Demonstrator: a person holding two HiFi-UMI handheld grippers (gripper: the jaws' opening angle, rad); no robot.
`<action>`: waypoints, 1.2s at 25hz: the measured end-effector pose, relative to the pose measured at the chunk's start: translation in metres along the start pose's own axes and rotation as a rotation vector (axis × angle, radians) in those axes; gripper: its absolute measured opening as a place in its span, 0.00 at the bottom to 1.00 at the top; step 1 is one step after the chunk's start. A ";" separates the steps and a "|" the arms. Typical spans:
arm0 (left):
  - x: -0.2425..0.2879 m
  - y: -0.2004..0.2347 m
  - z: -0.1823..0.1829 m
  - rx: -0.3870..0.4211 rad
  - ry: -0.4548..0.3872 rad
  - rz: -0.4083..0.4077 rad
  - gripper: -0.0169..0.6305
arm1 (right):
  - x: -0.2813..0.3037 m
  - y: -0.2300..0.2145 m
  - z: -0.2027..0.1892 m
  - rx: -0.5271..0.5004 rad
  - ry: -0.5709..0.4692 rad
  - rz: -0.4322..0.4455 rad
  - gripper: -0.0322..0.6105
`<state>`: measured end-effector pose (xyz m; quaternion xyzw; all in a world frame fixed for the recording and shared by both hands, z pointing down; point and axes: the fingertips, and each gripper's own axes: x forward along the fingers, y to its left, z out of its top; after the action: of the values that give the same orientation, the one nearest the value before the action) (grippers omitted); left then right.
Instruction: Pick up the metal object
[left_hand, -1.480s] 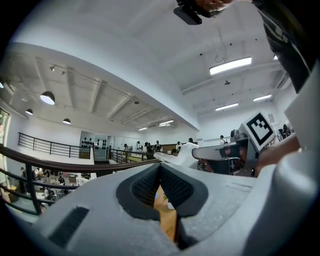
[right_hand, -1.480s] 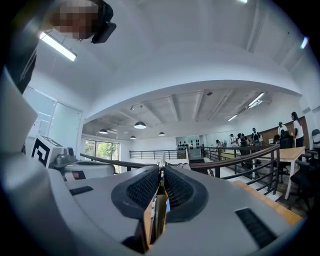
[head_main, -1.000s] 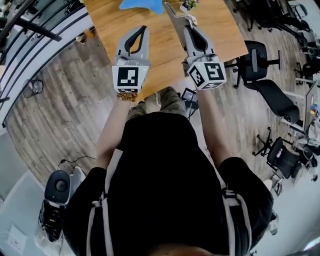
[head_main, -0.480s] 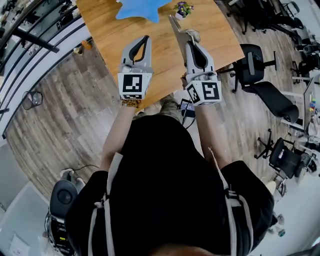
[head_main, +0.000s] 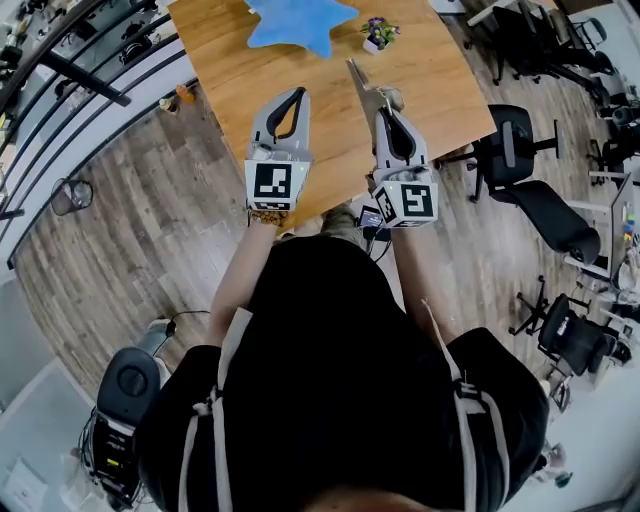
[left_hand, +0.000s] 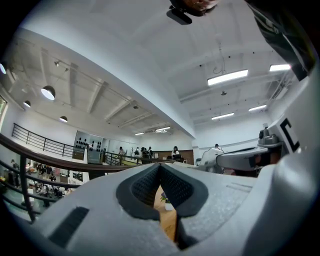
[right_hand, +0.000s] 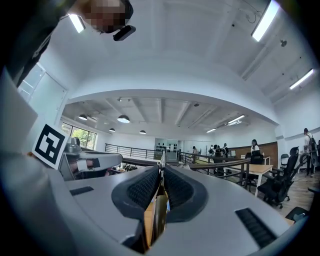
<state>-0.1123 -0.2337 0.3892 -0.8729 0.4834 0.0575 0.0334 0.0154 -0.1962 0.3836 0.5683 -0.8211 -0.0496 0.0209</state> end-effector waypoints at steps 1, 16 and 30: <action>-0.002 0.000 -0.001 -0.001 0.000 0.002 0.03 | 0.000 0.002 -0.001 0.000 0.004 0.006 0.10; -0.010 -0.015 -0.013 -0.020 0.006 -0.014 0.03 | -0.005 0.006 -0.023 0.001 0.049 0.014 0.10; -0.027 -0.016 -0.015 0.002 0.023 0.005 0.03 | -0.017 0.012 -0.035 -0.003 0.080 0.037 0.10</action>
<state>-0.1118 -0.2043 0.4077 -0.8722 0.4860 0.0473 0.0285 0.0137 -0.1784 0.4198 0.5544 -0.8299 -0.0276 0.0555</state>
